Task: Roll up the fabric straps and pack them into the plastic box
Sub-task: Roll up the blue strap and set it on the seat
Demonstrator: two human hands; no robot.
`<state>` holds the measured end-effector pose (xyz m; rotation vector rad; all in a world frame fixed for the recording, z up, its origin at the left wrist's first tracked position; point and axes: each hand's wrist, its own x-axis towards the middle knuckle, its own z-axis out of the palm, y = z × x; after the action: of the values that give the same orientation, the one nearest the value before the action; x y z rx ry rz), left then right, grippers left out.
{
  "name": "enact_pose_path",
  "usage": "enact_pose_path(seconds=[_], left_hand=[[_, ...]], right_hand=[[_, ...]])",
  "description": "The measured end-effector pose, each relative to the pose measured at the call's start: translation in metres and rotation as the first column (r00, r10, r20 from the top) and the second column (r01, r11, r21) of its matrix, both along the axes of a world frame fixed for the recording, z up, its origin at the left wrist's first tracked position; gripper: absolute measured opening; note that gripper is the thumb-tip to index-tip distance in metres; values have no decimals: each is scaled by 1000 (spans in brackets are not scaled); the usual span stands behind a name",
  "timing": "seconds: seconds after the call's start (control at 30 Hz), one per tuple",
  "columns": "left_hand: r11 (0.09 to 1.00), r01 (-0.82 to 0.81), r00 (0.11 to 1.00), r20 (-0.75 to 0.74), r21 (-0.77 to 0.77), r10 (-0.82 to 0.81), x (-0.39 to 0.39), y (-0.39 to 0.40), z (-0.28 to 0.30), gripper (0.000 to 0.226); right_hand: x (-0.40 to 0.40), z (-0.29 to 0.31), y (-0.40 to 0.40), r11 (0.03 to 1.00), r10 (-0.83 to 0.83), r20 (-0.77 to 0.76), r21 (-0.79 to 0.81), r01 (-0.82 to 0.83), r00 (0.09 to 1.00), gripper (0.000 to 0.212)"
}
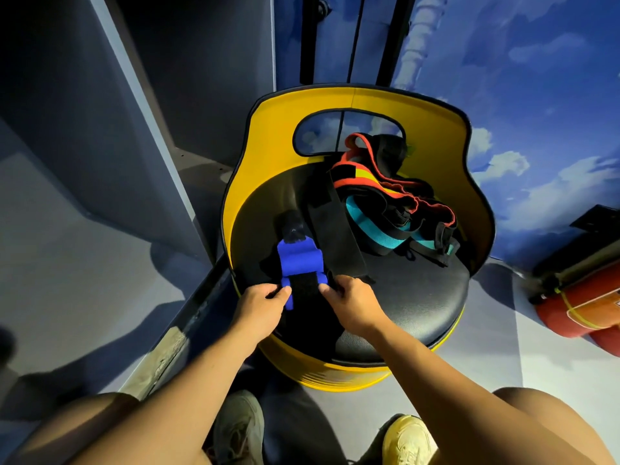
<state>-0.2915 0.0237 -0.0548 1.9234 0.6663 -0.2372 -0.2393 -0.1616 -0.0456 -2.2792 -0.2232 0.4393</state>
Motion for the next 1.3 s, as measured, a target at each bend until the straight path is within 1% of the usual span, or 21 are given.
enact_pose_path(seconds=[0.07,0.13,0.17,0.2,0.27,0.3,0.33,0.4,0.43,0.47,0.57,0.67,0.73,0.77,0.8,0.9,1.07,1.17,1.23,1.27,1.3], left_hand=[[999,-50,999,-1,-17,50,7,2,-1,28],[992,-118,993,-1,-44,118,14,1,-1,20],[989,-143,989,17,-38,144,18,0,-1,14],[984,-175,983,48,-28,176,21,-2,-1,12],[970,-240,964,108,-38,243,27,-5,-4,16],[964,-258,957,122,-57,263,30,-6,-4,13],[960,-268,954,120,-81,276,32,-6,-4,10],[952,-279,949,119,-127,293,34,-4,-7,10],[950,-282,946,124,-136,299,34,-2,-9,9],[952,-276,947,134,-135,293,33,-2,-9,9],[971,-222,961,147,-85,233,27,-1,-9,28],[994,-105,989,97,-26,107,18,-3,-6,54],[998,-54,995,77,-34,56,15,-3,-6,67],[998,-45,996,80,-35,48,13,-2,-6,69],[999,-37,996,84,-33,40,12,-1,-4,68],[1000,-24,997,74,-3,24,9,3,2,62],[998,60,998,28,2,-60,6,12,-1,54],[997,67,997,27,-27,-66,12,15,2,34],[998,44,999,24,-48,-43,17,15,2,19],[998,27,1000,17,-62,-26,20,15,2,13],[997,14,1000,12,-75,-13,23,14,2,13]], right_hand=[[5,-1,4,1000,-25,2,-11,25,1000,35],[10,-8,9,997,-73,0,-12,73,997,35],[13,-12,12,994,-104,21,-10,105,994,35],[15,-17,14,990,-140,53,-8,141,989,32],[18,-22,19,978,-208,144,62,201,967,31],[19,-22,20,972,-223,193,114,204,956,33],[19,-21,21,974,-209,258,145,176,943,31],[19,-22,22,988,-133,397,124,91,908,17],[18,-24,22,992,-106,436,103,68,894,13],[17,-23,21,995,-93,443,82,63,892,13],[13,-17,14,998,-37,375,59,16,926,24],[9,-10,3,994,98,212,28,-106,972,50],[8,-9,-1,989,146,188,-32,-142,971,63],[8,-9,-1,989,144,188,-54,-136,972,65],[7,-8,0,991,130,186,-49,-123,974,66],[2,-5,1,996,77,169,33,-84,983,59],[5,-1,-4,994,96,148,39,-103,984,52],[12,0,-1,992,113,151,38,-120,982,47],[17,0,2,990,113,130,68,-123,985,40],[19,-1,3,989,110,118,81,-120,987,37],[22,-2,5,990,103,102,88,-113,989,35]])
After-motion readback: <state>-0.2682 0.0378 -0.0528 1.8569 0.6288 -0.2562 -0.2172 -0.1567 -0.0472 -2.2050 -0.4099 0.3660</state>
